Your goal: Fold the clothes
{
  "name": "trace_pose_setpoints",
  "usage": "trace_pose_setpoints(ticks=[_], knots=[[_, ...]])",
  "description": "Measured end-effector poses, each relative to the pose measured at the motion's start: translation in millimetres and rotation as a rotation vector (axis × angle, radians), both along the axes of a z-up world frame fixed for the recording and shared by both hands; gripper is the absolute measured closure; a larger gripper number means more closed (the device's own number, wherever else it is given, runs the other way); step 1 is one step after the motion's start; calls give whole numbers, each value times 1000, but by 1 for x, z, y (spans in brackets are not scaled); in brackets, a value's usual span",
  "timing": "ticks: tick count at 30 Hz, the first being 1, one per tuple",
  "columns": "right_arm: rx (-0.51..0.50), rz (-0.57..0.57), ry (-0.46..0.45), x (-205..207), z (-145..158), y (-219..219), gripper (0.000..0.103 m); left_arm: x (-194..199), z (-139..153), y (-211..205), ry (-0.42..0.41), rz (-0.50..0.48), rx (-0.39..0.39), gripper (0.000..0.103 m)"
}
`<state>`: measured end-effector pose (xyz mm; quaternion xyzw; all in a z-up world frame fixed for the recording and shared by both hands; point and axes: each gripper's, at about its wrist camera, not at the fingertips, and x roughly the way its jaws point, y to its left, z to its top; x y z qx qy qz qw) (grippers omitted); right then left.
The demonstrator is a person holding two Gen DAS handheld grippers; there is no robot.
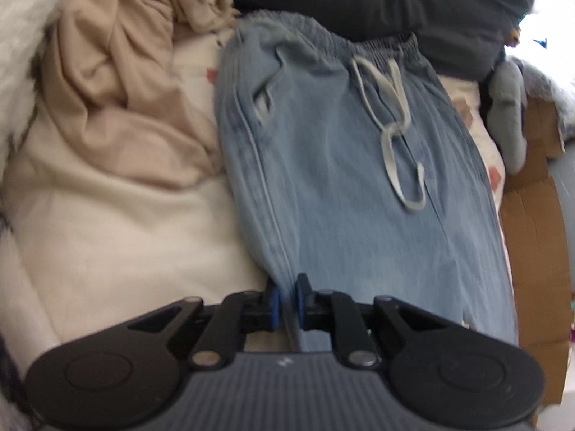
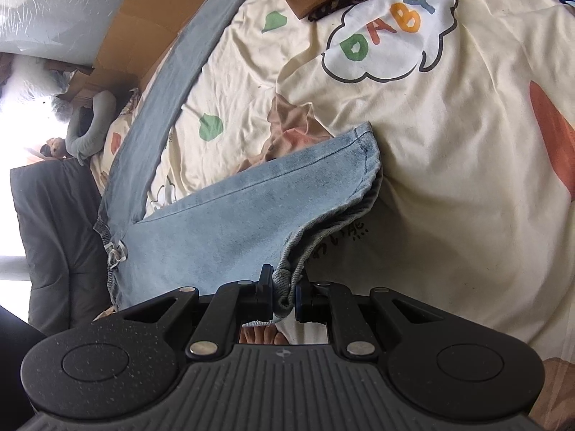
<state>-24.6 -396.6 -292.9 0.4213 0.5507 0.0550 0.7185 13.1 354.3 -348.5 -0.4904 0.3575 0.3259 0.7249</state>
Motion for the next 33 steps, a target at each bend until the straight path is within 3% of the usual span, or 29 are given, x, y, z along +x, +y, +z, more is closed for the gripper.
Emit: trace_pose_setpoints(ticks=[7, 13, 22, 33], knots=[[-12, 6, 16, 3, 0, 1, 94, 9, 1, 31, 7, 92, 19, 91], [-5, 1, 6, 7, 1, -1, 94, 15, 4, 30, 33, 130, 54, 92], [45, -7, -29, 9, 2, -8, 94, 30, 40, 24, 126, 72, 113, 95], [102, 12, -100, 23, 21, -21, 94, 63, 98, 9, 169, 17, 177, 96]])
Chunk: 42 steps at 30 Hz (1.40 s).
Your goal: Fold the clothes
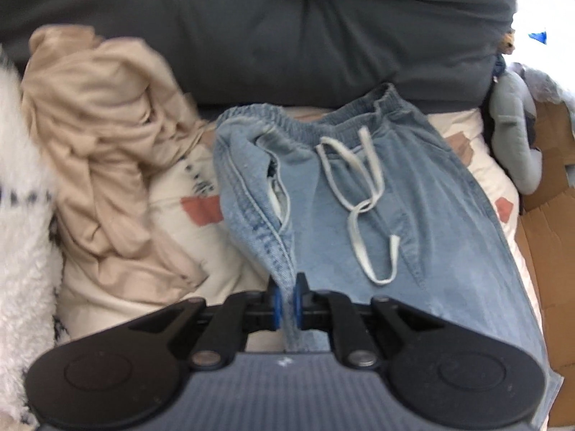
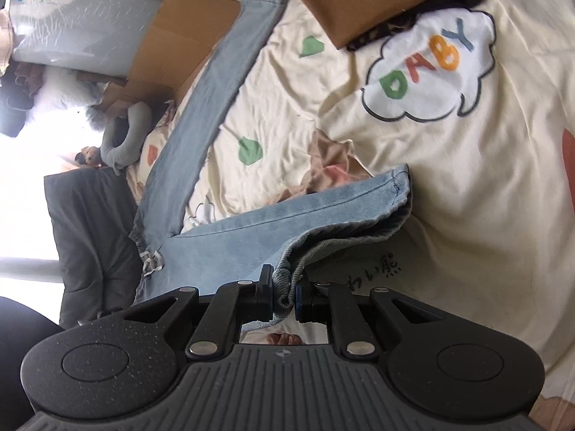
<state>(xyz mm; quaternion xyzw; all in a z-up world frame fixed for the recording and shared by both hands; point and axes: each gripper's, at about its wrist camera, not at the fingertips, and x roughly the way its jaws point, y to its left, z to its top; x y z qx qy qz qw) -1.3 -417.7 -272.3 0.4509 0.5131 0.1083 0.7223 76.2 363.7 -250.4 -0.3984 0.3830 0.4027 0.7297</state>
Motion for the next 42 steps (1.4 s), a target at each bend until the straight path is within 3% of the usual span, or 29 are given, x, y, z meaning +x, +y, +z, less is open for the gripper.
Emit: trace_pose_setpoints(ticks=[10, 26, 42], knots=[[17, -5, -33, 9, 18, -9, 94, 17, 27, -9, 15, -3, 20, 96], [-34, -62, -71, 20, 53, -7, 94, 30, 43, 0, -137, 15, -35, 97], [-46, -93, -170, 70, 90, -20, 94, 69, 69, 2, -162, -6, -6, 97]])
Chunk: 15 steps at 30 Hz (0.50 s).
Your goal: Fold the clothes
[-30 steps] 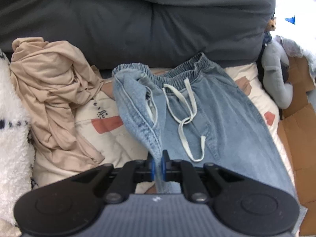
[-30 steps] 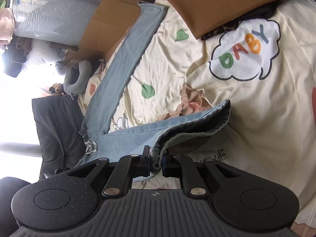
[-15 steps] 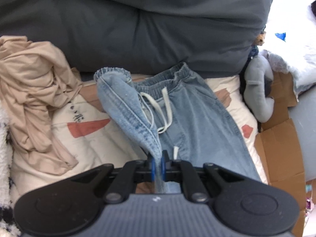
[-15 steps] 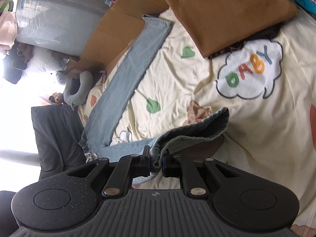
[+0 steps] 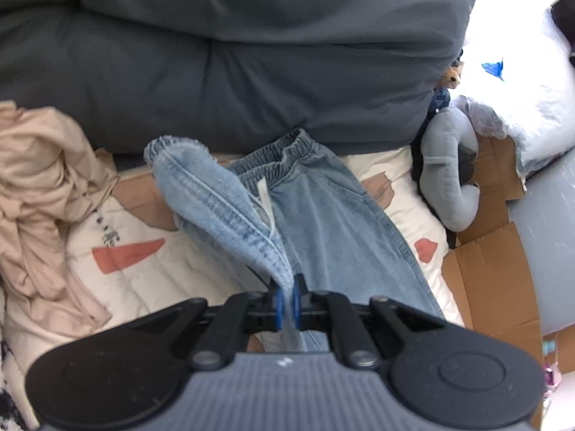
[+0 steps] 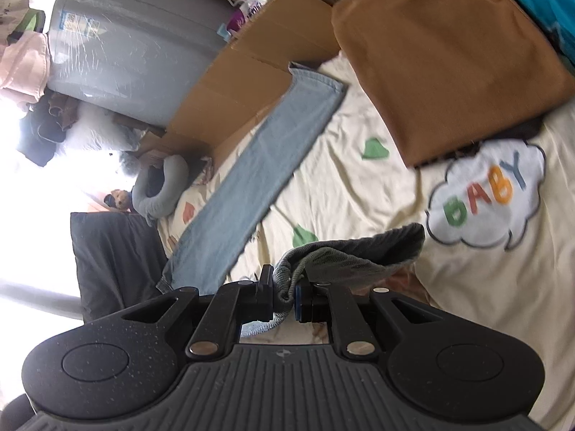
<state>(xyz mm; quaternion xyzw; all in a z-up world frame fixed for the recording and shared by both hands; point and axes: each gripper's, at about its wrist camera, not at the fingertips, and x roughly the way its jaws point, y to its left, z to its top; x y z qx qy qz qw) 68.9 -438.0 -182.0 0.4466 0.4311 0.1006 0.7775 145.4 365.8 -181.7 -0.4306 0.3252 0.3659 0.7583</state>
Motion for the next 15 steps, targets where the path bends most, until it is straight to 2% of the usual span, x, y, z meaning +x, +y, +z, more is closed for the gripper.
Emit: trace_pose_setpoints(ticks=[8, 15], knots=[[-13, -10, -31, 35, 4, -9, 94, 36, 8, -4, 8, -15, 30, 97], [-28, -26, -20, 75, 5, -13, 94, 66, 9, -2, 7, -24, 35, 97]])
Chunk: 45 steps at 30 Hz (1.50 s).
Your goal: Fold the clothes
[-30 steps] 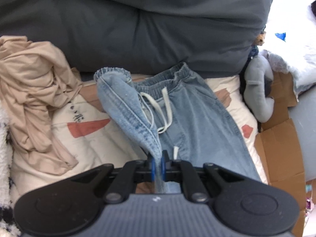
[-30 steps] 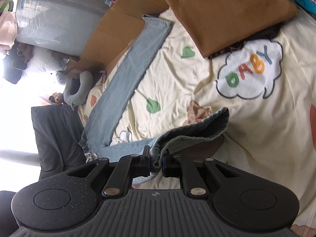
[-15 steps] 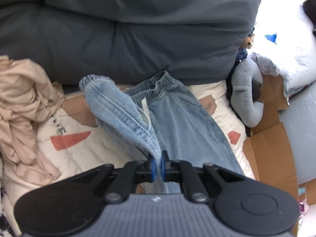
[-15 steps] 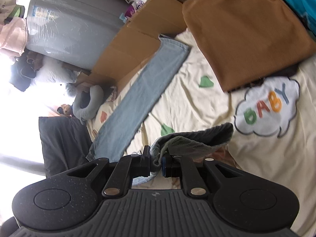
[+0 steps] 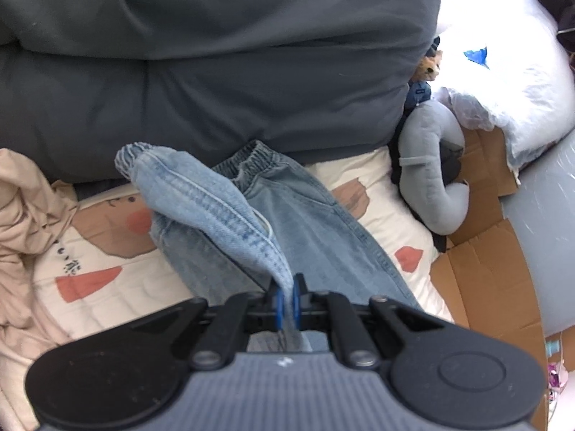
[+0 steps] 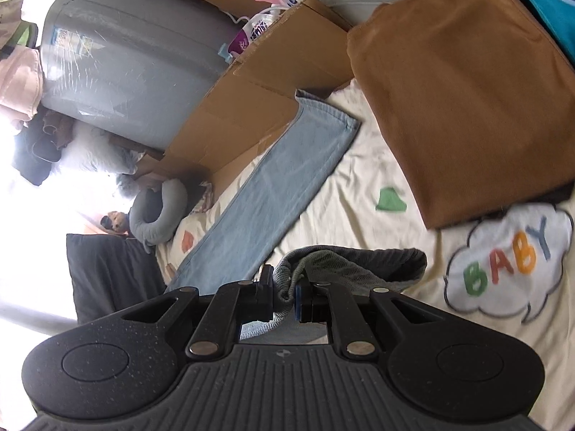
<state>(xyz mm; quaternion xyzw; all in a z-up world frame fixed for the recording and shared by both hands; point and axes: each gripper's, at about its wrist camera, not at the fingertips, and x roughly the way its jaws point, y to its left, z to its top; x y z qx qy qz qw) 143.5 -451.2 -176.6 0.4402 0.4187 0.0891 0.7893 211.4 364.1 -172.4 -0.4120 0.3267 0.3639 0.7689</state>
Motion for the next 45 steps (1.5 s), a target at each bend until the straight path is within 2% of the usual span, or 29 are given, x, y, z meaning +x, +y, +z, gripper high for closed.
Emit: trace_pose_setpoints(ticks=[18, 31, 38, 45], knots=[[-72, -26, -16, 131, -19, -8, 94, 75, -19, 1, 45, -34, 43, 97], [-128, -128, 52, 241, -66, -2, 94, 110, -64, 23, -61, 9, -34, 97], [-175, -158, 109, 291, -72, 12, 94, 124, -78, 41, -60, 17, -93, 97], [-198, -197, 115, 328, -77, 21, 94, 146, -89, 54, -50, 27, -128, 97]])
